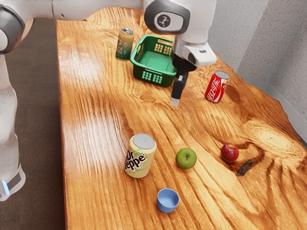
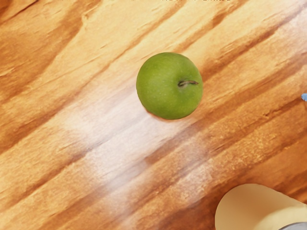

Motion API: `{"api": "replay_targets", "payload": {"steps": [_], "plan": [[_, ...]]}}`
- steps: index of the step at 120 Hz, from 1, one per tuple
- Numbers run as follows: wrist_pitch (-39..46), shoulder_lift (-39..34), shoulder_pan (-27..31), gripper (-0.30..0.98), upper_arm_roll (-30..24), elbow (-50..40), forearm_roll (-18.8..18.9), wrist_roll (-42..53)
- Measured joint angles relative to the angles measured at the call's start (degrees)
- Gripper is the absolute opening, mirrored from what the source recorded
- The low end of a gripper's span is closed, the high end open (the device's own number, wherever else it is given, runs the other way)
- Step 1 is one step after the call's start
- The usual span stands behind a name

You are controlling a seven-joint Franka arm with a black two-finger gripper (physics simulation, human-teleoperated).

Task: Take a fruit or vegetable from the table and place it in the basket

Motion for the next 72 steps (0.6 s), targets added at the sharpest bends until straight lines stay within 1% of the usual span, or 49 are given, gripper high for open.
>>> {"api": "replay_targets", "payload": {"steps": [10, 28, 43, 72], "plan": [[1.3, 0.9, -0.5, 0.66, -1.7, -1.0, -0.1, -0.5], [4.3, 1.8, -1.6, 0.66, -2.8, -4.6, -0.6, -1.2], [6.1, 2.0, -0.7, 0.66, -5.1, -6.8, -1.2, -2.4], [8.9, 5.8, -4.3, 0.66, -5.8, -8.4, -2.7, -5.7]]}}
